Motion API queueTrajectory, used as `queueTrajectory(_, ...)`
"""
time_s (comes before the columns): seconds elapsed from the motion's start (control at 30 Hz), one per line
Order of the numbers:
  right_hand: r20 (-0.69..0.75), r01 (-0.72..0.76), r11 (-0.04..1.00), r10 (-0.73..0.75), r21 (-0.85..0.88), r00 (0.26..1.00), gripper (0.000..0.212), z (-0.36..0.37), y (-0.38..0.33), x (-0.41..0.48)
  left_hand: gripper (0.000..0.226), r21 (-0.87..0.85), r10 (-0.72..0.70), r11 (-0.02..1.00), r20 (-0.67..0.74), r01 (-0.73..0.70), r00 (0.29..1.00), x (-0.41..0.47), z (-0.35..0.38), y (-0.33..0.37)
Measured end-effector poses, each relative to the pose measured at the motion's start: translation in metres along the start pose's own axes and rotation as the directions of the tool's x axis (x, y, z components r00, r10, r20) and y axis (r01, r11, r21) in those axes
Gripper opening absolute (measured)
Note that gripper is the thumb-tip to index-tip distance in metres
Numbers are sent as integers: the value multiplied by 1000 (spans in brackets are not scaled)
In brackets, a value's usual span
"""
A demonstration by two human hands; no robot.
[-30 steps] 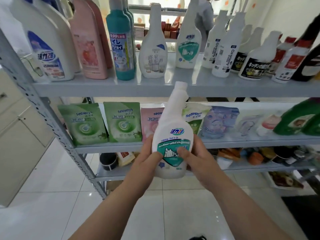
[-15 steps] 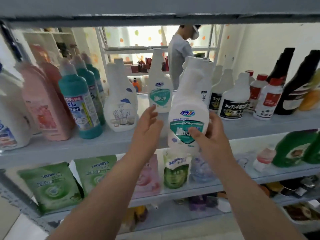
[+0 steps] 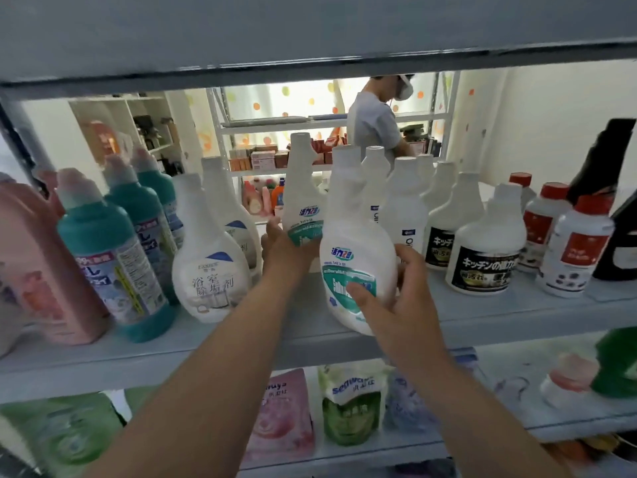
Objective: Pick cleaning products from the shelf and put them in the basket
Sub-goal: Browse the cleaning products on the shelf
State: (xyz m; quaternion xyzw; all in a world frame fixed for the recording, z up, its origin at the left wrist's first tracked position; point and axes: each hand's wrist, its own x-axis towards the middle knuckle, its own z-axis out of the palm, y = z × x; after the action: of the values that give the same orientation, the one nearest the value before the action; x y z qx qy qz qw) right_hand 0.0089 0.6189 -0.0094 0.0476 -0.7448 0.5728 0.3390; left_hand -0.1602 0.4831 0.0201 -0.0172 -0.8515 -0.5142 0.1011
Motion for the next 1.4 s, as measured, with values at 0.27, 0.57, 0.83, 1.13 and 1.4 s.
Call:
queueTrajectory(0.27, -86, 6, 1000, -8, -17, 996, 62, 3, 5, -3, 62, -150, 22, 988, -37, -27, 999, -35, -5, -6)
queueTrajectory(0.57, -128, -45, 982, 22, -184, 991, 72, -6, 1, -9, 49, -349, 109, 927, -90, -134, 990, -121, -49, -24)
queueTrajectory(0.83, 147, 229, 769, -176, -597, 973, 88, -6, -22, 11, 72, -526, 56, 851, 110, 10, 992, -186, -105, -39)
queueTrajectory(1.13, 315, 359, 560, -177, -747, 932, 94, 8, -47, 37, 56, -499, -60, 849, 235, 174, 970, -233, -101, -94)
queueTrajectory(1.4, 478, 452, 414, -44, -790, 877, 110, 45, -43, 69, 71, -453, -72, 865, 316, 217, 946, -234, -87, -108)
